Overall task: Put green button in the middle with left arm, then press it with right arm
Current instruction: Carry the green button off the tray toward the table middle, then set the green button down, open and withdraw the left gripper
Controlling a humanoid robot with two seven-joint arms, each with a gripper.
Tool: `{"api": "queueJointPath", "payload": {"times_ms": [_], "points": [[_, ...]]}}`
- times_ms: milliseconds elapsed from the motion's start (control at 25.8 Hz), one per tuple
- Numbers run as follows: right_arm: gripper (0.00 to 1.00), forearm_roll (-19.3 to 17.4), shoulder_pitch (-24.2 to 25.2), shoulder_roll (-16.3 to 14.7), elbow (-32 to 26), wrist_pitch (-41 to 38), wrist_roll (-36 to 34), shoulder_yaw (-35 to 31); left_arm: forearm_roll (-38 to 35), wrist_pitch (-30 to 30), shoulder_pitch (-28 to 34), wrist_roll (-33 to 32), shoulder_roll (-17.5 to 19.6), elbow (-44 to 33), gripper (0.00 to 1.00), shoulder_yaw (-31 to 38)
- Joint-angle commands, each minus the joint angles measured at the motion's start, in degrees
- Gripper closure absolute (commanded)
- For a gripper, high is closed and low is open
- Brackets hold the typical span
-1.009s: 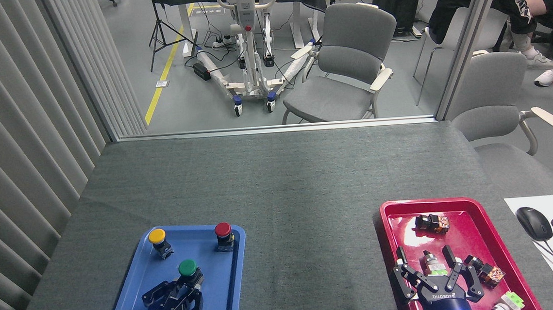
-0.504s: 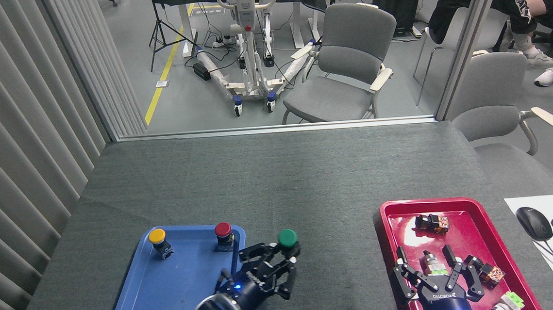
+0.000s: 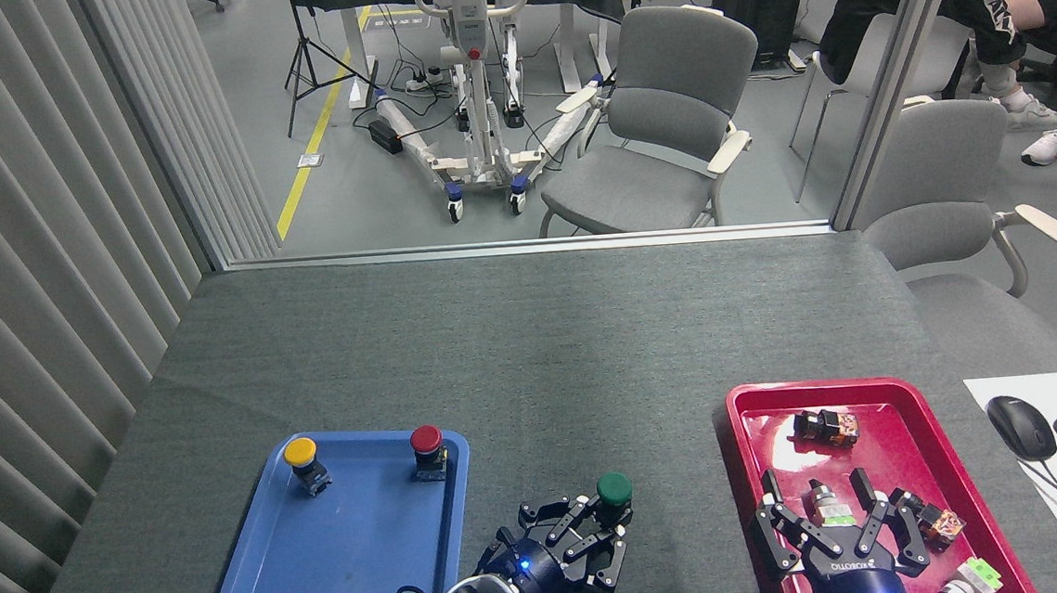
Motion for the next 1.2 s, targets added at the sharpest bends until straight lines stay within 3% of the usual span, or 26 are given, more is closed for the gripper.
{"api": "queueJointPath", "payload": {"times_ms": [0, 78, 116, 155, 349, 504, 737, 853, 1047, 1164], "points": [[0.02, 0.0, 0.0, 0.1, 0.0, 0.0, -0.3, 0.1, 0.3, 3.5, 0.1, 0.6, 0.0, 0.6, 0.72, -2.4], [0.02, 0.0, 0.0, 0.1, 0.0, 0.0, -0.3, 0.1, 0.4, 4.0, 0.3, 2.1, 0.0, 0.6, 0.40, -3.1], [0.02, 0.0, 0.0, 0.1, 0.0, 0.0, -0.3, 0.0, 0.4, 3.9, 0.9, 2.6, 0.0, 0.6, 0.13, -3.1], [0.02, 0.0, 0.0, 0.1, 0.0, 0.0, -0.3, 0.0, 0.3, 3.7, 1.5, 3.0, 0.0, 0.5, 0.00, -3.1], [0.06, -0.1, 0.0, 0.3, 0.0, -0.2, -0.5, 0.0, 0.1, 3.5, 1.7, 3.0, 0.0, -0.7, 0.00, -5.7], [0.10, 0.0, 0.1, 0.9, -0.1, -0.4, -0.5, 0.3, 0.3, 3.5, 2.4, 2.5, 1.3, -6.3, 0.00, -5.4], [0.29, 2.6, -0.5, 2.4, -0.2, -0.5, -0.6, 2.4, 0.5, 4.6, 9.2, 1.8, 10.1, -21.4, 0.00, -1.8], [0.43, 3.2, -0.7, 3.2, -0.2, -0.5, -0.6, 3.7, 0.4, 4.6, 14.3, 0.5, 12.7, -29.0, 0.00, 4.0], [0.78, 6.6, -0.7, 4.6, -0.2, -0.5, -0.6, 6.5, 0.4, 4.7, 24.3, -2.1, 17.9, -44.5, 0.00, 13.8], [0.94, 7.7, -2.2, 5.1, 0.3, -0.1, -0.6, 8.4, -0.2, 5.6, 30.2, -0.5, 18.1, -45.1, 0.00, 23.2]]}}
